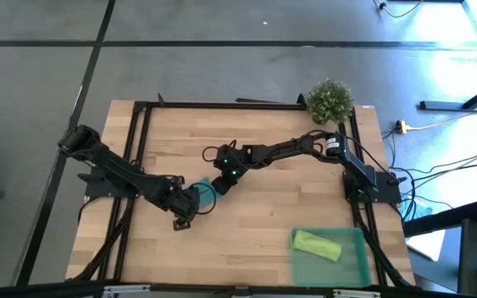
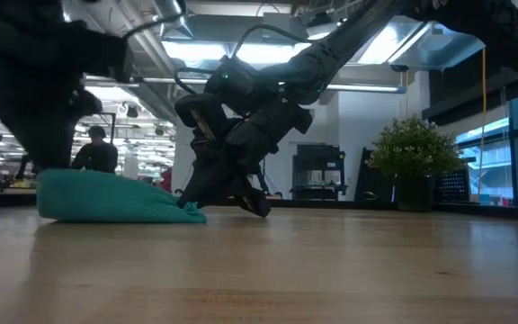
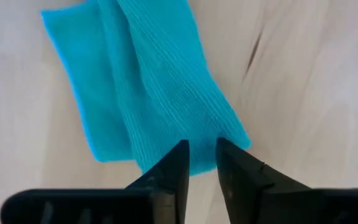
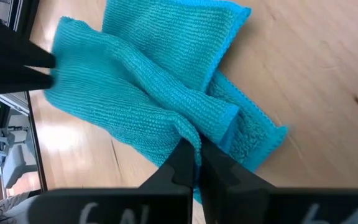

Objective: Roll microfiber towels into tight, uniform cylinder then place into a basket
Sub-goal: Roll the blue microfiber cloth

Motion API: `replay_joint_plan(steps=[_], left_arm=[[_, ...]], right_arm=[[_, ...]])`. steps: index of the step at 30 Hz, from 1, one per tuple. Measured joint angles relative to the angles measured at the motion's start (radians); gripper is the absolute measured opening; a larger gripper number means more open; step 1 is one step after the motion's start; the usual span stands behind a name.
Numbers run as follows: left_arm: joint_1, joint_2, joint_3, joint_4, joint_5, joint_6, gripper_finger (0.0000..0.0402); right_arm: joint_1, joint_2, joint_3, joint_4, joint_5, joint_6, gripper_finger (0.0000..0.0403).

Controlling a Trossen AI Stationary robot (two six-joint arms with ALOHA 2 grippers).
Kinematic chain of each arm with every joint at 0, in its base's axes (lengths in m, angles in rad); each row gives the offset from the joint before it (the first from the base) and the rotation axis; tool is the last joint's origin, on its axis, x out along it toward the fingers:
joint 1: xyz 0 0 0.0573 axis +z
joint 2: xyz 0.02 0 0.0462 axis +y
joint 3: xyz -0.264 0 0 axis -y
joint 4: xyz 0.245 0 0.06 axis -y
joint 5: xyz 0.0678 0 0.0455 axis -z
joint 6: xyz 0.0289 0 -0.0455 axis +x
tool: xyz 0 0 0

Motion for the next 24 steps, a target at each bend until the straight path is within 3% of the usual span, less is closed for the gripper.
replay_joint_plan(steps=[8, 24], left_arm=[[-0.016, -0.082, 0.013, 0.034, -0.038, -0.004, 0.0074], [-0.019, 0.080, 0.012, 0.032, -0.083, 0.060, 0.0074]], right_arm=[[0.000, 0.000, 0.000, -0.001, -0.001, 0.000, 0.0009], [0.001, 0.000, 0.000, 0.000, -0.005, 0.000, 0.0009]])
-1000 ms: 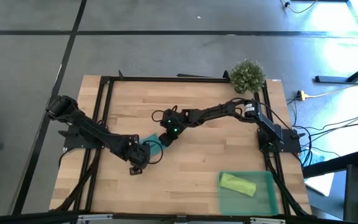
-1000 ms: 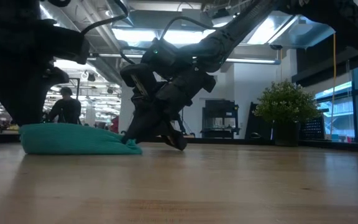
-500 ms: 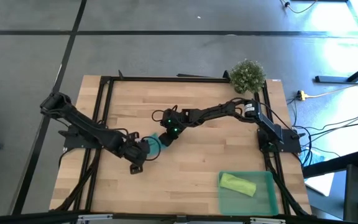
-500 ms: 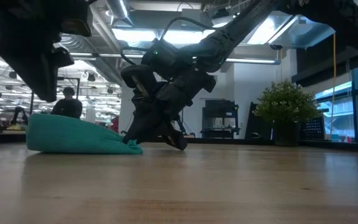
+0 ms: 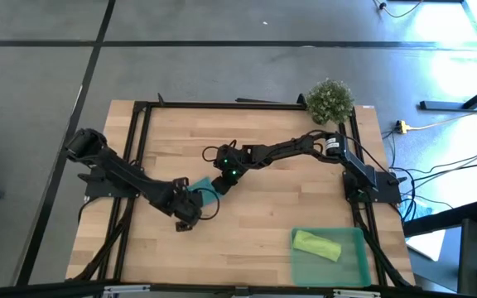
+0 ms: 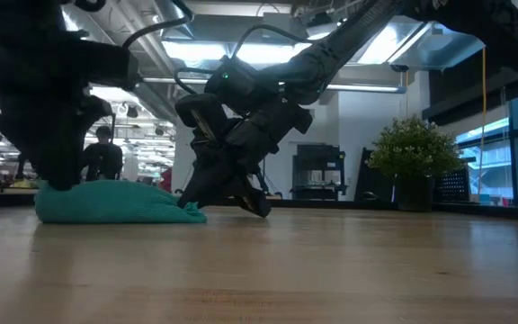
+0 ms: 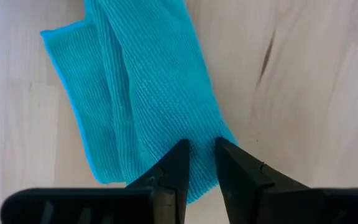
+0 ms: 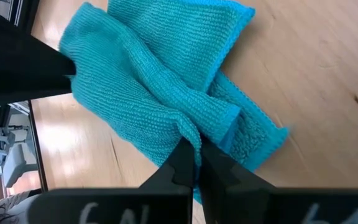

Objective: Roll microfiber towels into tight, uniform cylinder then place into a basket
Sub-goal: Roll the blue microfiber cloth

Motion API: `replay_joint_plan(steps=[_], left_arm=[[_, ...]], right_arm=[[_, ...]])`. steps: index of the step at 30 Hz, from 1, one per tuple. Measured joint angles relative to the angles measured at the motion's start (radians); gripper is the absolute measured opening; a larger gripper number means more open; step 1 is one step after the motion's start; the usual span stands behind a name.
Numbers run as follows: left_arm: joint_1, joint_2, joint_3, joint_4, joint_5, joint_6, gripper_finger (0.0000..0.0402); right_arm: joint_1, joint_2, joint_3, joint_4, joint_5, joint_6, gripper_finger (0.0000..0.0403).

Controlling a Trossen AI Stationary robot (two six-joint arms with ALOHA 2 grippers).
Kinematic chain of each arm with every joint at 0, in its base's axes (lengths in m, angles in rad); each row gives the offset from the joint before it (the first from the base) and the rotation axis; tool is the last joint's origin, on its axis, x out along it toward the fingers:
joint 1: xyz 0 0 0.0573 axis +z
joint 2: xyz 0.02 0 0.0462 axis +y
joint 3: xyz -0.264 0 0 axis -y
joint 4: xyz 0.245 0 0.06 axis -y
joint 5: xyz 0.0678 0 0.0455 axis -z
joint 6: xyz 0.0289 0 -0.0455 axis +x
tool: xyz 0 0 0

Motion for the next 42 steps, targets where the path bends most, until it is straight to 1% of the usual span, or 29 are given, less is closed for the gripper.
replay_joint_plan(steps=[3, 5, 9, 10, 15, 19, 22, 26, 28, 37, 42], left_arm=[[0.000, 0.017, 0.000, 0.000, 0.003, 0.013, 0.0073], [0.000, 0.026, 0.000, 0.001, 0.010, 0.033, 0.0065], [0.000, 0.029, 0.000, 0.001, 0.011, 0.046, 0.0013], [0.000, 0.028, 0.000, 0.001, 0.007, 0.045, 0.0008], [0.007, -0.016, 0.000, -0.006, 0.003, 0.046, 0.0002], [0.039, -0.059, 0.000, -0.011, 0.007, 0.015, 0.0001], [0.083, -0.086, 0.000, -0.031, 0.046, -0.008, 0.0001], [0.153, -0.088, -0.004, -0.075, 0.126, -0.035, 0.0000], [0.184, -0.088, -0.022, -0.070, 0.150, -0.032, 0.0000], [0.290, -0.088, -0.031, -0.079, 0.129, -0.003, 0.0000], [0.334, -0.088, -0.031, -0.078, 0.065, 0.000, 0.0000]], right_arm=[[0.000, 0.000, 0.000, 0.000, -0.001, 0.000, 0.0009], [0.000, 0.000, 0.000, 0.000, -0.001, 0.000, 0.0009], [0.000, 0.000, 0.000, 0.000, -0.001, 0.000, 0.0009], [0.000, 0.000, 0.000, 0.000, -0.001, 0.000, 0.0009], [0.001, 0.000, 0.000, 0.000, 0.000, 0.000, 0.0009], [0.001, 0.000, 0.000, 0.000, 0.000, 0.000, 0.0009], [0.001, 0.000, 0.000, -0.001, 0.001, -0.001, 0.0009], [0.001, 0.000, 0.000, -0.001, 0.000, 0.000, 0.0009], [0.001, 0.000, 0.000, -0.001, 0.001, -0.001, 0.0009], [0.001, 0.000, 0.000, -0.002, 0.000, -0.004, 0.0009], [0.001, 0.000, 0.000, -0.012, 0.000, -0.006, 0.0009]])
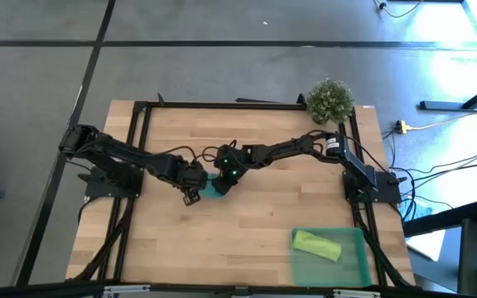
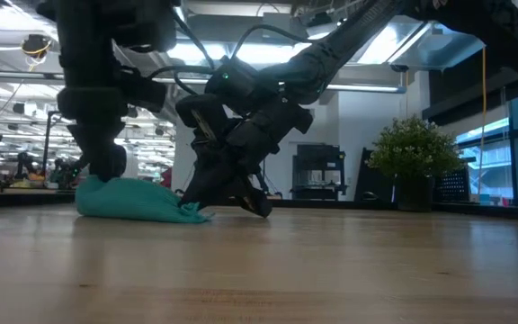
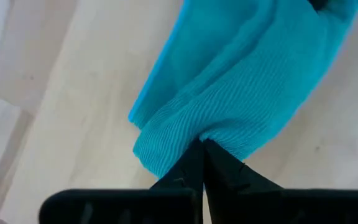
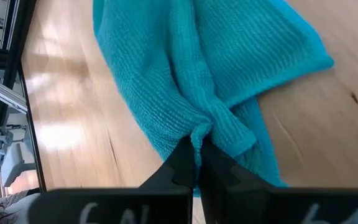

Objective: Roll microfiber towels into tight, uniform cylinder then place into a basket
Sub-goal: Roll the blue microfiber cloth

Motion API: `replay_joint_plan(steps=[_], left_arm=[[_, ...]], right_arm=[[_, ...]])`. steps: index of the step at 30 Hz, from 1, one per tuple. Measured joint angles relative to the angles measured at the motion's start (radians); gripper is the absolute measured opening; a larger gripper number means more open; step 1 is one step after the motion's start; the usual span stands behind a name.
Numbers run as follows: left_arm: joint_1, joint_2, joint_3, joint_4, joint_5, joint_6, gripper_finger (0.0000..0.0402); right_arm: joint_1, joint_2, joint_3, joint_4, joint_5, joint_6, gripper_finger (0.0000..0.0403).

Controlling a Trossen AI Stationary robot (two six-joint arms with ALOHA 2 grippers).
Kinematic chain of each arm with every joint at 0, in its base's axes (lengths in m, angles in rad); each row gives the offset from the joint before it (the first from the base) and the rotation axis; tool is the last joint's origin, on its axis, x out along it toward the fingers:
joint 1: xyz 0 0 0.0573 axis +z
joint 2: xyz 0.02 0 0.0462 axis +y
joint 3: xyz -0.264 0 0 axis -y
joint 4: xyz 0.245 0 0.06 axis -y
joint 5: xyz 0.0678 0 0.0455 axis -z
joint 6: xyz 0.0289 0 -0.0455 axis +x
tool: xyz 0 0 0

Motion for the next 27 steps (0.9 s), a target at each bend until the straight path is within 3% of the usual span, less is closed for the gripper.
replay_joint_plan(steps=[6, 14, 20, 24, 27], left_arm=[[0.005, -0.004, 0.010, -0.005, 0.006, 0.040, 0.0000], [-0.035, 0.002, 0.034, -0.024, 0.274, 0.150, 0.0000], [-0.033, 0.046, 0.034, -0.010, 0.314, 0.192, 0.0000], [-0.033, 0.063, 0.034, 0.029, 0.400, 0.282, 0.0000], [-0.028, 0.063, 0.034, 0.047, 0.386, 0.293, 0.0000]], right_arm=[[0.000, 0.000, 0.000, -0.009, 0.000, 0.000, 0.0009], [0.000, 0.000, 0.000, -0.011, 0.000, 0.000, 0.0009], [0.000, 0.000, 0.000, -0.011, 0.000, -0.002, 0.0009], [0.000, 0.000, 0.000, -0.011, 0.000, -0.001, 0.0009], [0.000, 0.000, 0.000, -0.011, -0.001, -0.001, 0.0009]])
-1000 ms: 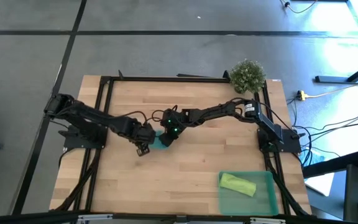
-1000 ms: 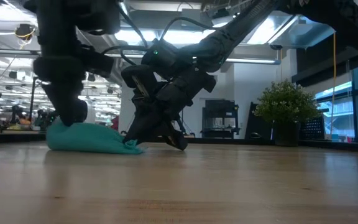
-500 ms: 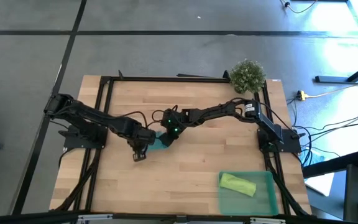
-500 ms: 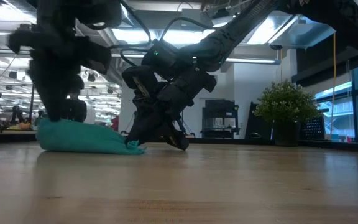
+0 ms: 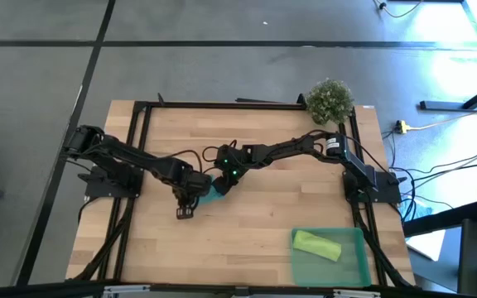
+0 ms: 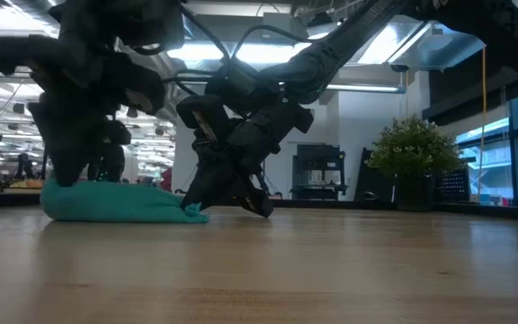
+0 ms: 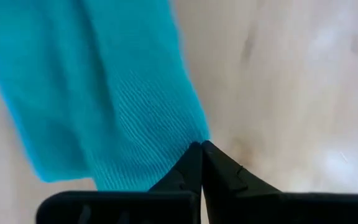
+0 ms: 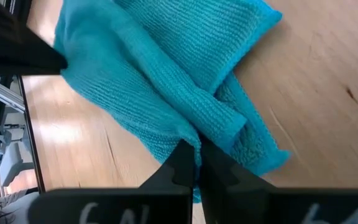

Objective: Roll microfiber towels into tight, uniform cylinder then place into a basket
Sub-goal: Roll the blue microfiber cloth

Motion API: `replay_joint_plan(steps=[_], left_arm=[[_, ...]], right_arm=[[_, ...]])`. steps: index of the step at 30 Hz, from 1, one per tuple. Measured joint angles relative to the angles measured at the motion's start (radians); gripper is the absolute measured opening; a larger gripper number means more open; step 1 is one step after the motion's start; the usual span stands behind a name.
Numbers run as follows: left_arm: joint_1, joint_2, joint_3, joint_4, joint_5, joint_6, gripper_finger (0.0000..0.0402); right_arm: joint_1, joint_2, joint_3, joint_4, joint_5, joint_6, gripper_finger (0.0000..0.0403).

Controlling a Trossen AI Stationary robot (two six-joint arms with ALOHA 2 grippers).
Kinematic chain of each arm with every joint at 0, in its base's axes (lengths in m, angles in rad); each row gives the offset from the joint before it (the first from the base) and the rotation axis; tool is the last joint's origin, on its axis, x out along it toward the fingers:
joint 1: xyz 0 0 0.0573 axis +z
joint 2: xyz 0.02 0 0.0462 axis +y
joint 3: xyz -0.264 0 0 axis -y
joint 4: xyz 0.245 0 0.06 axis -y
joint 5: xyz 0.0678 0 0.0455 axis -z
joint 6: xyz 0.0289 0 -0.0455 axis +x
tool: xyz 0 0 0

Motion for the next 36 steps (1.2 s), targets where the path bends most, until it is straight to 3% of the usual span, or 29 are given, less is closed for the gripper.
replay_joint_plan(steps=[9, 16, 24, 28, 32, 36], left_arm=[[0.010, -0.035, 0.000, 0.060, -0.133, -0.040, 0.0000], [0.050, -0.070, 0.001, 0.041, -0.280, -0.157, 0.0000], [0.121, -0.063, 0.001, 0.035, -0.350, -0.178, 0.0000], [0.145, -0.063, 0.001, 0.035, -0.338, -0.164, 0.0000], [0.130, -0.063, 0.001, 0.019, -0.215, -0.144, 0.0000], [0.073, -0.062, -0.003, -0.030, -0.161, -0.169, 0.0000]], right_arm=[[0.004, 0.000, 0.000, -0.027, 0.002, -0.005, 0.0009], [0.004, 0.000, 0.000, -0.038, 0.000, -0.003, 0.0009], [0.004, 0.000, 0.000, -0.042, -0.004, -0.003, 0.0009], [0.004, 0.000, 0.000, -0.044, -0.005, -0.004, 0.0009], [0.004, 0.000, 0.000, -0.046, -0.004, -0.017, 0.0009], [0.004, 0.000, 0.000, -0.046, -0.015, -0.038, 0.0009]])
